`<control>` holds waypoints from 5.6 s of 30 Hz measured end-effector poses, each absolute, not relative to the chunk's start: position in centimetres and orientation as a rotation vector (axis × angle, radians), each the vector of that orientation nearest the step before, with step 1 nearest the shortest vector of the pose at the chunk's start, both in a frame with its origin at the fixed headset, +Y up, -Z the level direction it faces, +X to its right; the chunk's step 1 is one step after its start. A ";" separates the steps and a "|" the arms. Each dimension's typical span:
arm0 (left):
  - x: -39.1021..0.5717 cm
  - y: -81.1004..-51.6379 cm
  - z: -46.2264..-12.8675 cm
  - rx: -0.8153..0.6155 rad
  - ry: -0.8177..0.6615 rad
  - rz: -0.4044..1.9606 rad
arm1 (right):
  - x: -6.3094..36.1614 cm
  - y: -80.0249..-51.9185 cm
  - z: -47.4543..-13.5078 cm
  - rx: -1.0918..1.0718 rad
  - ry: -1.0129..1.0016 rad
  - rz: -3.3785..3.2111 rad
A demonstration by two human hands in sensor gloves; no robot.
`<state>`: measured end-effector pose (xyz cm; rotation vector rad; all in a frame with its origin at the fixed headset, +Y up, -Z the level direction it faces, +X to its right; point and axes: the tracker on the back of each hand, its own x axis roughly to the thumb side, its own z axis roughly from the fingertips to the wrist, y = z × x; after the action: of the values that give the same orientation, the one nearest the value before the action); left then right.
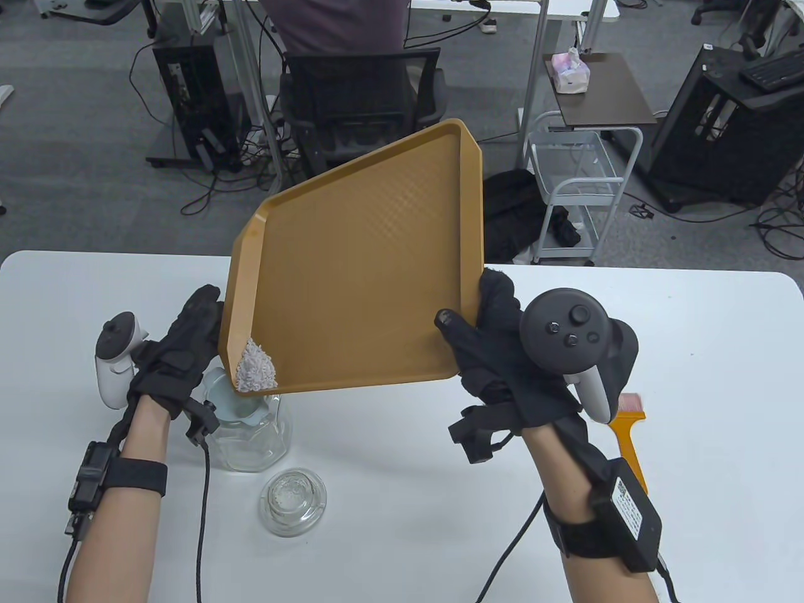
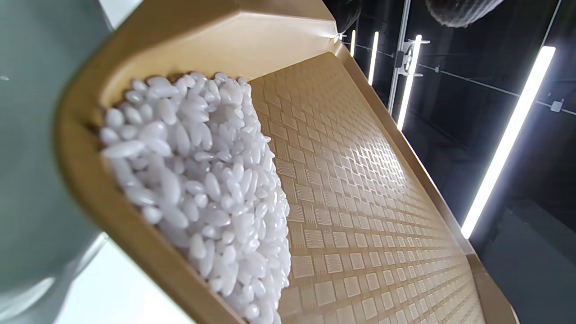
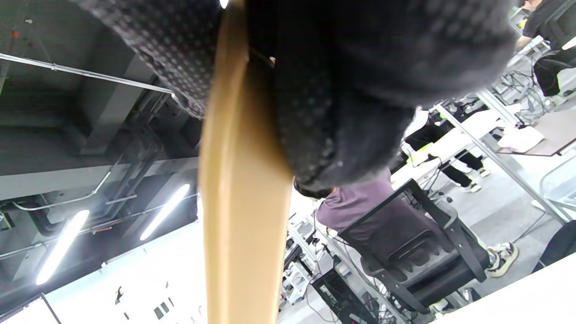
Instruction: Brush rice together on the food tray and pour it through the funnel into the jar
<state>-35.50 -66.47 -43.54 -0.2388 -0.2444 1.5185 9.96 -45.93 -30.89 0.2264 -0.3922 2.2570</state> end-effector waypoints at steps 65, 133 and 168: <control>-37.5 -65.8 -42.1 -0.194 -0.230 1.595 | 0.3 -41.1 -22.9 0.657 -0.797 2.358; -13.8 -71.2 -36.7 -0.637 -0.025 0.674 | 31.3 -74.0 -28.3 -0.585 -0.063 2.456; -12.8 -73.5 -37.3 -0.757 -0.006 0.509 | 29.0 -76.0 -28.1 -0.711 0.090 2.867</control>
<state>-12.78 -73.45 -37.32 -0.7566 -0.0062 0.5089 29.04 -76.03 -28.07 -0.7107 0.0905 2.8670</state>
